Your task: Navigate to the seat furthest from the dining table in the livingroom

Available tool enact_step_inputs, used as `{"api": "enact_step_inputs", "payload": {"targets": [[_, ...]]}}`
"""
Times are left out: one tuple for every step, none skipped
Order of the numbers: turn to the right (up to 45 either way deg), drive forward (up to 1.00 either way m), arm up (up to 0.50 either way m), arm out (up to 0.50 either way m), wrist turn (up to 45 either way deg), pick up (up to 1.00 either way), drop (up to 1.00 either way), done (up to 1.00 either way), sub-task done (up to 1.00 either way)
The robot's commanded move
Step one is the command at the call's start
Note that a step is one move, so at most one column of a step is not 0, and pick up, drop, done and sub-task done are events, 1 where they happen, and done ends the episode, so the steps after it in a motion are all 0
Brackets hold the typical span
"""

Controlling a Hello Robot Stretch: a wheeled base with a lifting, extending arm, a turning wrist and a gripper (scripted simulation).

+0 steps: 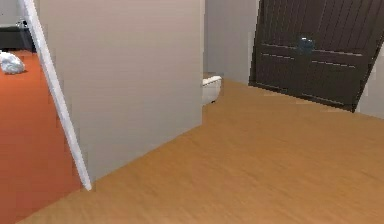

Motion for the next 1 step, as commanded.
{"api": "enact_step_inputs", "payload": {"targets": [[9.0, 0.00, 0.00, 0.00, 0.0, 0.00, 0.00, 0.00, 0.00]]}}
